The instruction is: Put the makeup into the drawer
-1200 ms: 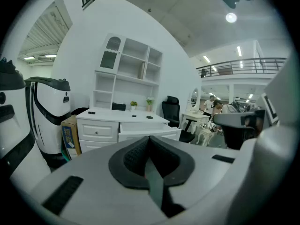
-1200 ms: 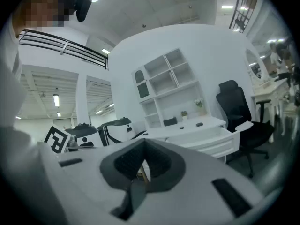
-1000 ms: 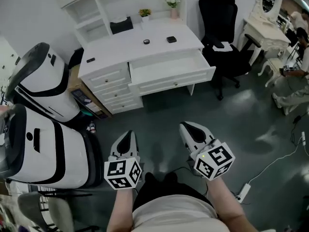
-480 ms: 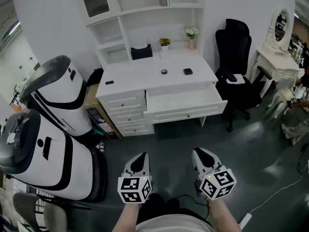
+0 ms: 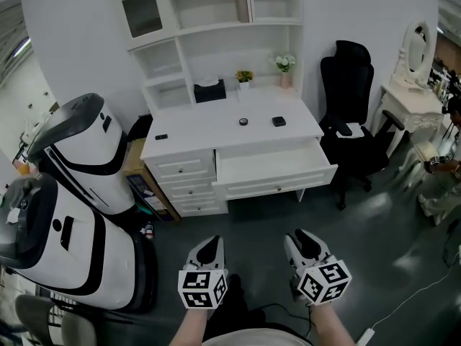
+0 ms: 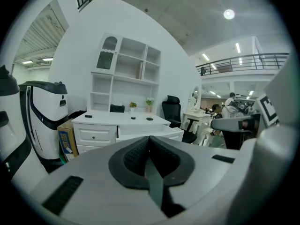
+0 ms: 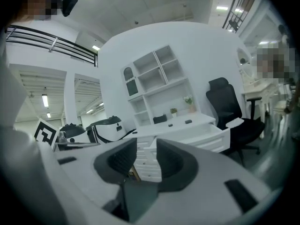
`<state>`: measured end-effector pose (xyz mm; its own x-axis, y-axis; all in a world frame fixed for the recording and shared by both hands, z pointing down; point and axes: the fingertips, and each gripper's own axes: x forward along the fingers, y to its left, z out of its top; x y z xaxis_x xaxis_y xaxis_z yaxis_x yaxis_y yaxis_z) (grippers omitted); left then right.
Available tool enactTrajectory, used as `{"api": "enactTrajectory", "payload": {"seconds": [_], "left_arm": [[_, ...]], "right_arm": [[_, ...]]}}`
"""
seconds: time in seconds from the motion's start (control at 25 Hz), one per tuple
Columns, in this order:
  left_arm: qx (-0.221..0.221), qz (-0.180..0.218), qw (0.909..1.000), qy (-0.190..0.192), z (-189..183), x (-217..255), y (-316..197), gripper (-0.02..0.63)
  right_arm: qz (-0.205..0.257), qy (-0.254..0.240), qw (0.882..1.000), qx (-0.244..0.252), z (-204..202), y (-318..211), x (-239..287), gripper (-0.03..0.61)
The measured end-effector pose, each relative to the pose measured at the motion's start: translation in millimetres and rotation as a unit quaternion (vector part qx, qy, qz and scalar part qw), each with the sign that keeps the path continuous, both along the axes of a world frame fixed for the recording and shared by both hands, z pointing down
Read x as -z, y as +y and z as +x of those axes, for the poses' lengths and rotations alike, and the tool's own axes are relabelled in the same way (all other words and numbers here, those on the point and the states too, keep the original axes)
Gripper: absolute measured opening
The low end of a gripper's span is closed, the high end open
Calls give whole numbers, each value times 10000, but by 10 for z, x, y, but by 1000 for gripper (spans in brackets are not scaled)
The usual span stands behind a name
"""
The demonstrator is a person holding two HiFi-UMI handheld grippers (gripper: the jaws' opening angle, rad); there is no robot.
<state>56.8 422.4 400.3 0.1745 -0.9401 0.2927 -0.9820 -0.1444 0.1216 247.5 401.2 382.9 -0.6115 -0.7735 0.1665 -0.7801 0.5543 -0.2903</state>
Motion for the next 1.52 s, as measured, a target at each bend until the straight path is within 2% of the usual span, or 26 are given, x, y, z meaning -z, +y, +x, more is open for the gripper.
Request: {"api": "enactTrajectory", "payload": {"seconds": [0.32,1.0,1.24,1.52], "left_arm": [[-102,-63,9999,35,-114,-94,-658,3],[-651,-111,9977,165,-630,-140,-2668,3],[-787,-96,9965,248,-790,-123,-3076,3],[-912,-124,9954,284,-849,-123,-3275,3]], "right_arm": [[-89,18,9998,-181,-56,-551,-68,161],[-222,212,9962,-817,-605,-2439,-117,163],[-255,285,9942,-1004,-751,-2781,-97,164],[-253,380,9931,-1078,-824,-2973,-30,163]]}}
